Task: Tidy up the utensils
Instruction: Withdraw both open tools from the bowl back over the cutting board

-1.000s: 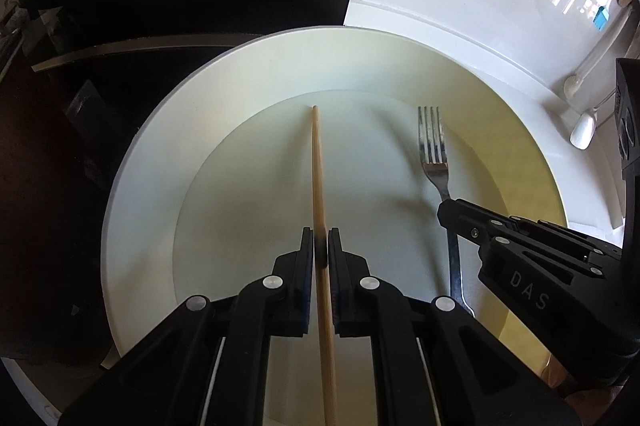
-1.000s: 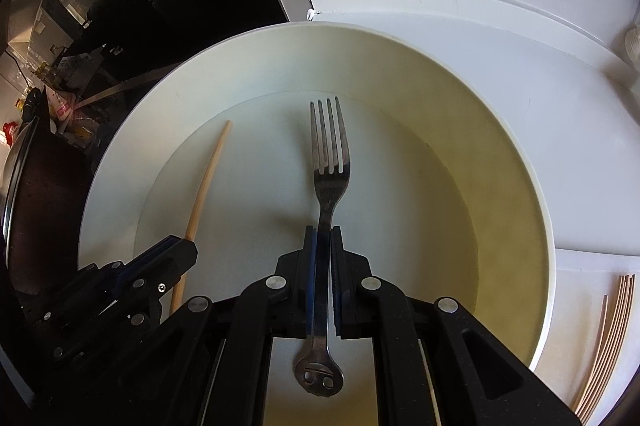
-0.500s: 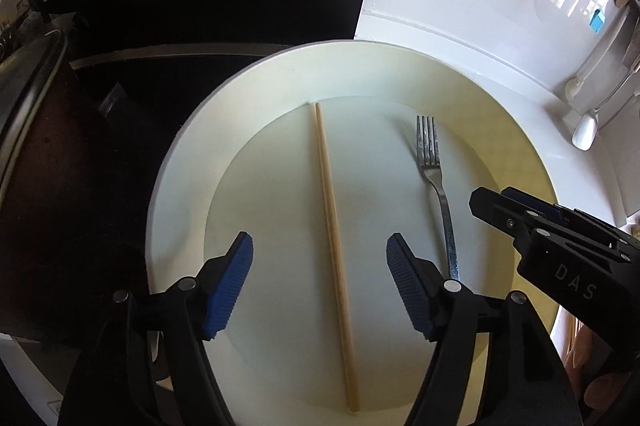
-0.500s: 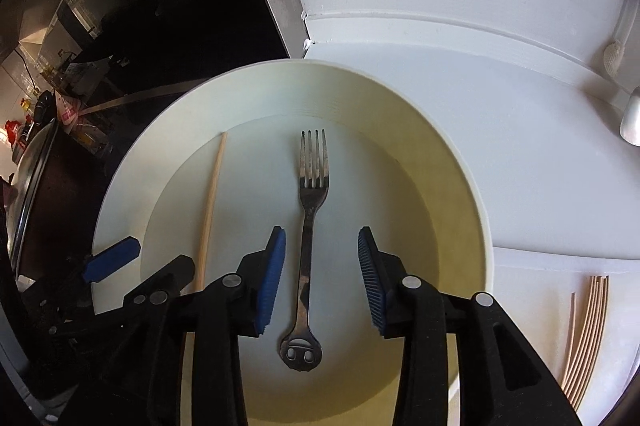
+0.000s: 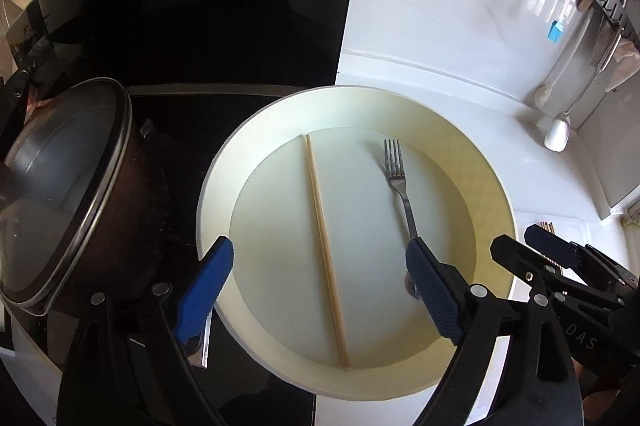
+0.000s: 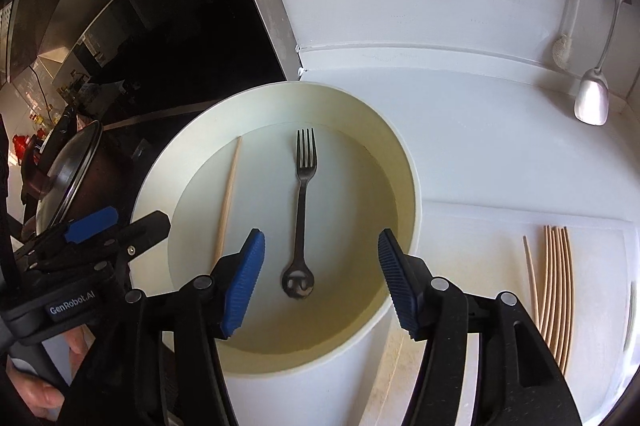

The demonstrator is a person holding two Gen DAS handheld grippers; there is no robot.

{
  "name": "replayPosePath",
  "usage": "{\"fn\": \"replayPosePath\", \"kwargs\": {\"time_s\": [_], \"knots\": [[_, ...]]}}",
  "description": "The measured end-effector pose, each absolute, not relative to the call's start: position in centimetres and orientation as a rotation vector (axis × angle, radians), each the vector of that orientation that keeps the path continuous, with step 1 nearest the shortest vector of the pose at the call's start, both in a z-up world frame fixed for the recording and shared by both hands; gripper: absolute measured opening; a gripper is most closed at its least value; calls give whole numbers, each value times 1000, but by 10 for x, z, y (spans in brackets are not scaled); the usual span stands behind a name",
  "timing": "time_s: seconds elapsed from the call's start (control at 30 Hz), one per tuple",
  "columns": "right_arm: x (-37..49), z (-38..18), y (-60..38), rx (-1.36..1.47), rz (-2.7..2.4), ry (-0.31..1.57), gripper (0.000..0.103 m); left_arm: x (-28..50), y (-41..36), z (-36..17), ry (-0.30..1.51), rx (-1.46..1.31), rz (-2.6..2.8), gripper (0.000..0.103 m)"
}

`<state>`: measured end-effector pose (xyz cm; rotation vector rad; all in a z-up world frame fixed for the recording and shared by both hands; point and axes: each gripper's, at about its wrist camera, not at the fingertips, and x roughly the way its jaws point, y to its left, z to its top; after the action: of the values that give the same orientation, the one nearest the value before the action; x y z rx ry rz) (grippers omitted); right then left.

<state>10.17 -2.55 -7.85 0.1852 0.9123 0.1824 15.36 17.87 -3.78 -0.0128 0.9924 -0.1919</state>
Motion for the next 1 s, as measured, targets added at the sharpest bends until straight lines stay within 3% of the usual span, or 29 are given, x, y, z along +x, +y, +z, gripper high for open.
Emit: {"fn": "replayPosePath", "kwargs": {"time_s": [0.4,1.0], "knots": [[18,-95,-75,279,34,958,62,110,133,-30,964,41,-360,95],[-100,-123,-258,331,-136,926,63,29,-16,-49,966,40,-391,95]]}}
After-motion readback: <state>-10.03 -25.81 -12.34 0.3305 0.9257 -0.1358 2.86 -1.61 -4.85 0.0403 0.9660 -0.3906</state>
